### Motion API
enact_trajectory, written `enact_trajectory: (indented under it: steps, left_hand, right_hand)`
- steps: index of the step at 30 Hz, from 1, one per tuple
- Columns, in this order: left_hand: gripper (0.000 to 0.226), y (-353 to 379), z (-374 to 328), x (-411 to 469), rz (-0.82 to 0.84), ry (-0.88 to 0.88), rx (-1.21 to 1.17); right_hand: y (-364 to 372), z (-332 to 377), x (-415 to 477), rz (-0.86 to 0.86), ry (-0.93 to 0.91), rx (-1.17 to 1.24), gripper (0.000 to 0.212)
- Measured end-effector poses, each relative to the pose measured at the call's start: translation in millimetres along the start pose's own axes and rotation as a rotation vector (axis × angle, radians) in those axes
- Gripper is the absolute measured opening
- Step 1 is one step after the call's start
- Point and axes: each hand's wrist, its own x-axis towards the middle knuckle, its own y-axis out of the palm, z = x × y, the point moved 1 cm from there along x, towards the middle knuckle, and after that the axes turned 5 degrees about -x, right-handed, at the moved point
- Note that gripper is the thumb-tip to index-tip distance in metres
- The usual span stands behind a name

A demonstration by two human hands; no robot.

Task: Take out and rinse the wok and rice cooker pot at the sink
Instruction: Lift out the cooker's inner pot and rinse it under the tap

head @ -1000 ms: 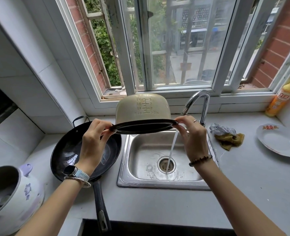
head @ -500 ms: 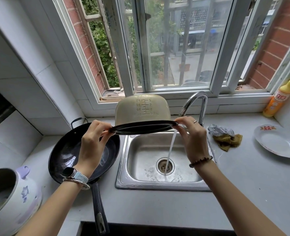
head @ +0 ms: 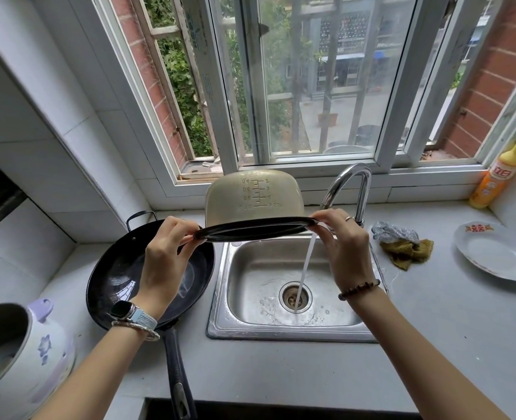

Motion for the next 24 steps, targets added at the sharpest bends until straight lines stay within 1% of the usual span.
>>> enact_trajectory:
  steps: [6,8,12,16,20,24]
  left_hand:
    - [0.015,-5.2,0.6,4.0,-0.061,0.039,0.033]
    - [0.014,-5.8,2.8,5.2,-0.047,0.045,0.047]
    - [0.022,0.4,8.0,-9.6,0.024,0.032,0.019]
    - [0.023,3.0,8.4,-12.4,-0.012,0.006,-0.013]
    - [0.029,3.1,11.2,-10.2,0.021,-0.035,-0.037]
    - [0.017,4.2,8.5,-8.0,-0.049,-0.031,-0.011]
  right_hand:
    - [-0.5,7.3,6.5,-0.059,-0.006,0.007,0.010]
    - [0.4,7.5,8.2,-0.046,-0.018,0.006,0.010]
    - [6.8,1.1,-3.4,0.009,-0.003,-0.002,0.013]
    - [9.4,2.8,-5.2,-0.014,0.009,0.009,0.013]
    - [12.4,0.8,-1.9,0.015,0.024,0.008,0.012]
    - [14.7,1.1,-6.1,0.001,0.008,0.013,0.011]
